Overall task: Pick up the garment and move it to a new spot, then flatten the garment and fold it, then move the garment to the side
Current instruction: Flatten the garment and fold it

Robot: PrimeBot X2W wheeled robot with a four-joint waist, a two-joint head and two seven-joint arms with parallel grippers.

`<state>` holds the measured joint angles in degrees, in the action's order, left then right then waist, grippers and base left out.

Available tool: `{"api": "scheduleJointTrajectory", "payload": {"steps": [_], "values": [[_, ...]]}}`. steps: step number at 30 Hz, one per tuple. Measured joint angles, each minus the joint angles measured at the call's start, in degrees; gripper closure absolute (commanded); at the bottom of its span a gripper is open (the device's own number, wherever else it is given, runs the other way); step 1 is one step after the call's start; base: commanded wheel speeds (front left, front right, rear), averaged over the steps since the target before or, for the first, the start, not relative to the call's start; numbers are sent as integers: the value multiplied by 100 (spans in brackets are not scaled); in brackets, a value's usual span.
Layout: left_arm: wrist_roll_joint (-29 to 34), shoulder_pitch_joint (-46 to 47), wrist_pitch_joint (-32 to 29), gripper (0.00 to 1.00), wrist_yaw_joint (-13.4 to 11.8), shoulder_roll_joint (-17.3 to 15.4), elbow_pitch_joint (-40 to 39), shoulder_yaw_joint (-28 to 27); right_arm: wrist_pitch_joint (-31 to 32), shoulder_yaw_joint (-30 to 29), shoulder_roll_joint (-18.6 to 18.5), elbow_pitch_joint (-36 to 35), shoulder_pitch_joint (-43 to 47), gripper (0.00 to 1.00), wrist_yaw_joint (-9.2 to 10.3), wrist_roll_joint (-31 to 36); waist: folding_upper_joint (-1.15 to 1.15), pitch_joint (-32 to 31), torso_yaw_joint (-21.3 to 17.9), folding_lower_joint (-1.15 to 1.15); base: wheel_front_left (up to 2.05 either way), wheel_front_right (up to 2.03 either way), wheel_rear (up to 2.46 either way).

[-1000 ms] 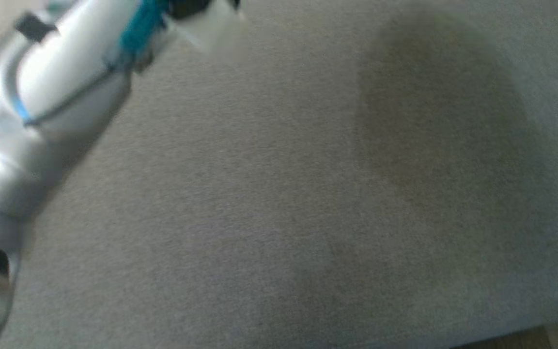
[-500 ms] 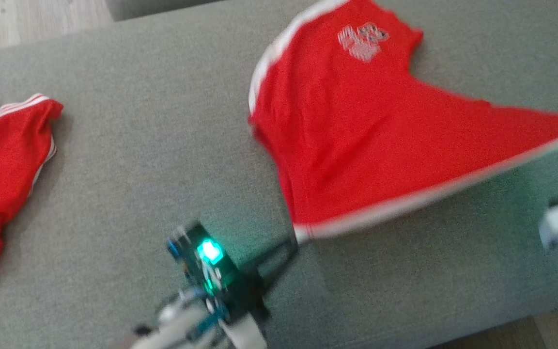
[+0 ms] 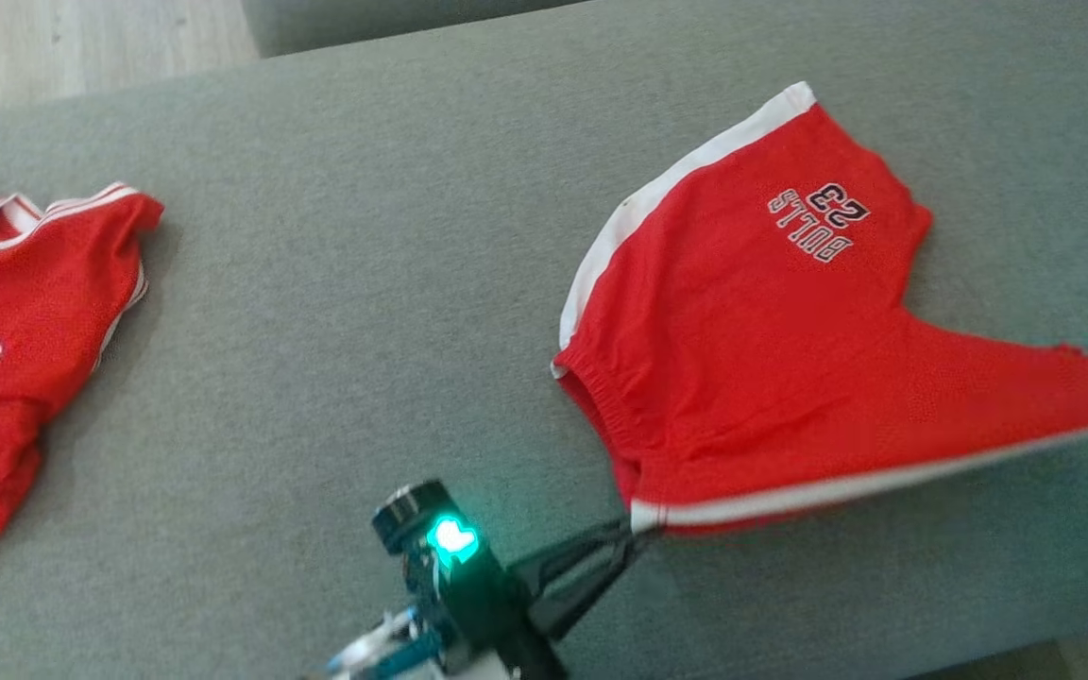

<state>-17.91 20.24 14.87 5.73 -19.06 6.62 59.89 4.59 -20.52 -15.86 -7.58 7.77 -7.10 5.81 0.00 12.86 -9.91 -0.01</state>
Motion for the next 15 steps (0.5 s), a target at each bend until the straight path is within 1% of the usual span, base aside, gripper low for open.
{"api": "scheduleJointTrajectory", "payload": {"steps": [3,4,6,8,10,13,15], "values": [[-342,199,0,100,48,175,74,-135,331,252,-334,136,-470,100,0,-29,0,101,99,0,0,0,0],[-654,399,0,100,93,333,134,-257,600,555,-627,460,-999,100,0,-11,0,193,177,1,0,0,0],[-1169,616,0,100,137,547,244,-287,894,870,-892,914,-1554,100,0,1,0,301,275,1,0,0,0],[-1494,865,-26,100,142,678,391,-272,1113,1195,-1023,1403,-2136,100,0,-85,0,427,376,1,0,0,0],[-1826,1148,-67,100,142,727,531,-216,1260,1548,-1099,1836,-2693,100,0,-107,0,548,487,2,0,0,0],[-2235,1536,-67,100,142,743,680,-119,1307,1982,-1214,2338,-3443,100,0,-127,0,722,662,2,0,0,0],[-2357,1740,-66,100,142,777,782,-29,1296,2248,-1300,2698,-3894,100,0,-125,0,830,776,2,0,0,0]]}}
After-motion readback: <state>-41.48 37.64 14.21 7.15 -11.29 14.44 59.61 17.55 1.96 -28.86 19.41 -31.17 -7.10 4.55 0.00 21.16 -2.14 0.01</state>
